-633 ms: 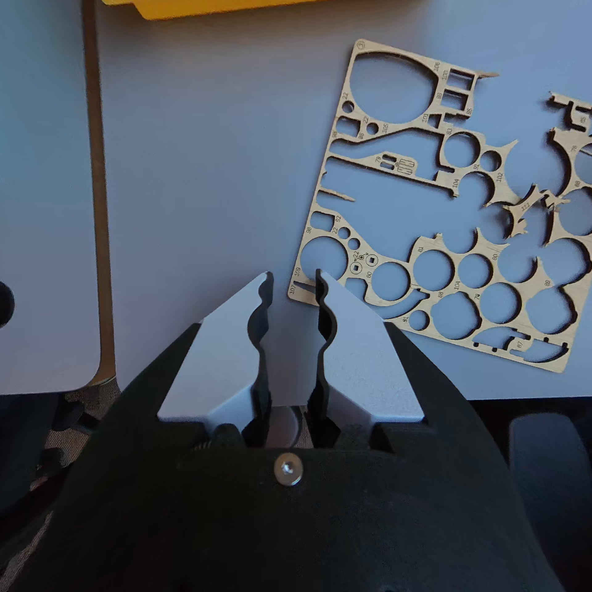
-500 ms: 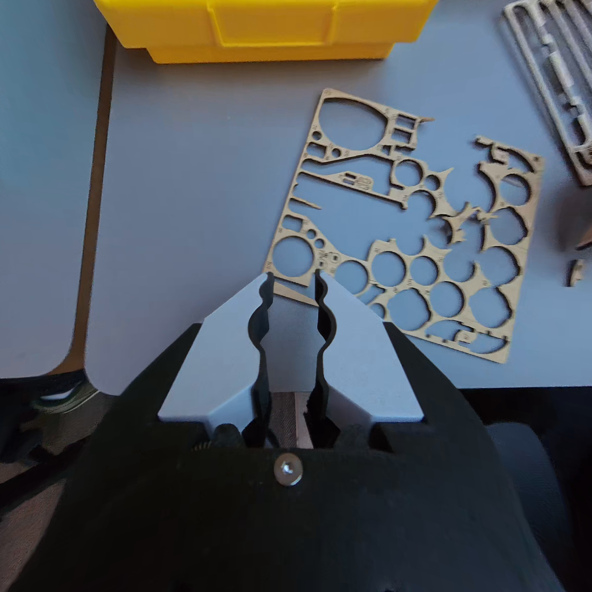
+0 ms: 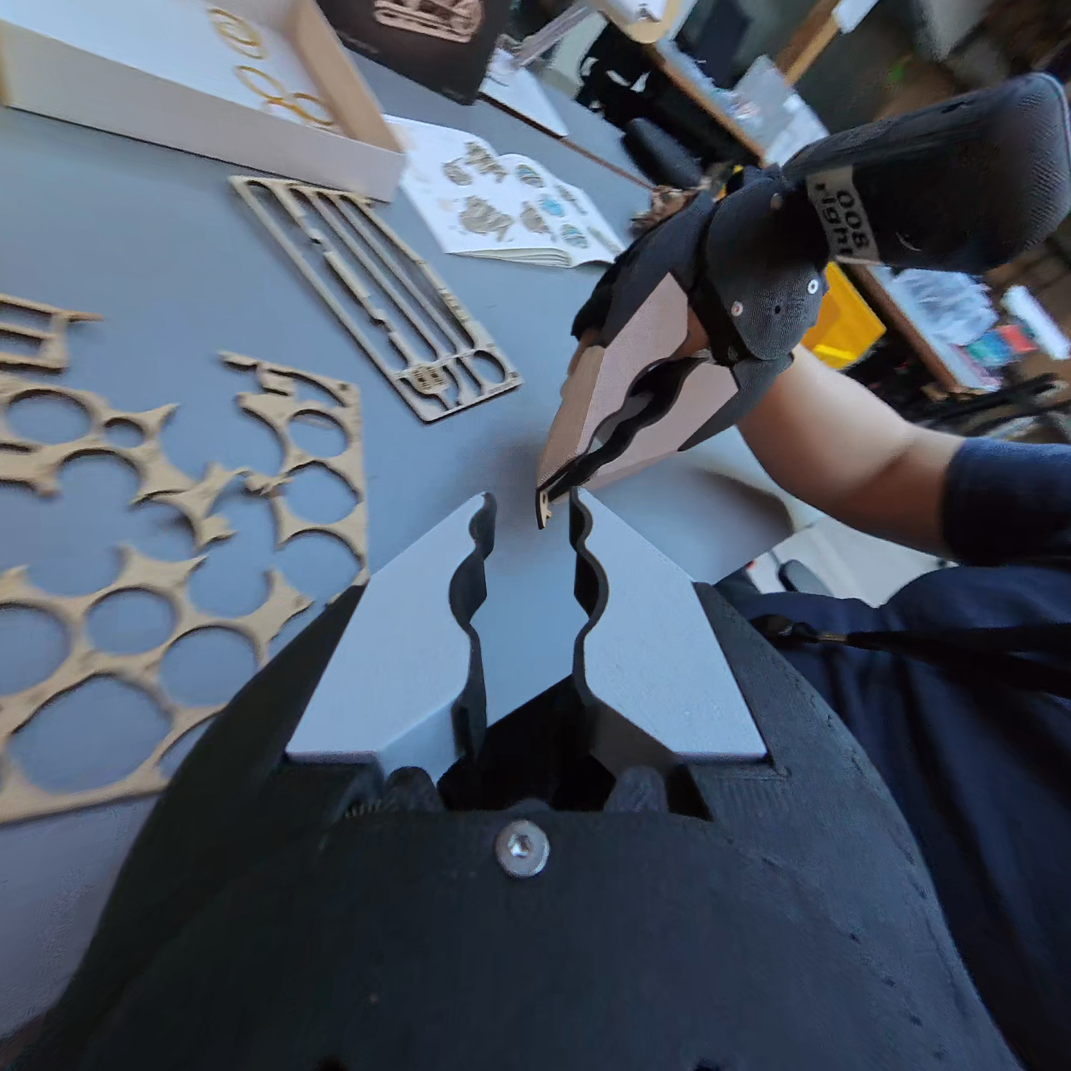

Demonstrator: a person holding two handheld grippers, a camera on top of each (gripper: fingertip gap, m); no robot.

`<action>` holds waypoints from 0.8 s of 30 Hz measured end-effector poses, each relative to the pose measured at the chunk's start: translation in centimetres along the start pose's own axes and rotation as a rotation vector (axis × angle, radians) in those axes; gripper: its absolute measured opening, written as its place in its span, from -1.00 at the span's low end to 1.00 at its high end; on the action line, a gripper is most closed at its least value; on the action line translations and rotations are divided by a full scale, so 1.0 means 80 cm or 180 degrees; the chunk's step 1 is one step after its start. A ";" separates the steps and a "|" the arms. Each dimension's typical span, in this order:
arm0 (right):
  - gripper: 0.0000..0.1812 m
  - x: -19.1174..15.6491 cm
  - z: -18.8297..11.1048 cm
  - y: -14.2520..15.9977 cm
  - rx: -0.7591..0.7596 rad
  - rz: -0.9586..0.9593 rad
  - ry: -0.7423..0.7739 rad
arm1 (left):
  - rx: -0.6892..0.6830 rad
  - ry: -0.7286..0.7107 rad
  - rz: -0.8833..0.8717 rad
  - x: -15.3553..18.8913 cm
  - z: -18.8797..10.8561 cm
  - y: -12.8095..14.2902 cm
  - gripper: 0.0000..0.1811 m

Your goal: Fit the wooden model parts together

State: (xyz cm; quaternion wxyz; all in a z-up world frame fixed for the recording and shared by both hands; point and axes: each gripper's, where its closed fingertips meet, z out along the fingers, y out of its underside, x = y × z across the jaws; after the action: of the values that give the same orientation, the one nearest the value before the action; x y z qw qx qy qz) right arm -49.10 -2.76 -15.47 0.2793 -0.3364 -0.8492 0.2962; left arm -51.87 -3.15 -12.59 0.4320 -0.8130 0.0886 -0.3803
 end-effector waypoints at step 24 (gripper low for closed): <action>-1.00 -0.025 -0.101 0.033 -0.0064 -0.0323 0.0967 | -0.0653 0.1015 -0.0068 0.080 0.124 0.007 -0.99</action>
State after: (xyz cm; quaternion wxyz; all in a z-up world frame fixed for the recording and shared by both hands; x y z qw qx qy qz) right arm -41.35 -0.08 -12.39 0.4158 -0.3368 -0.8160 0.2189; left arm -40.38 -0.23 -12.93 0.3232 -0.7831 0.1856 -0.4978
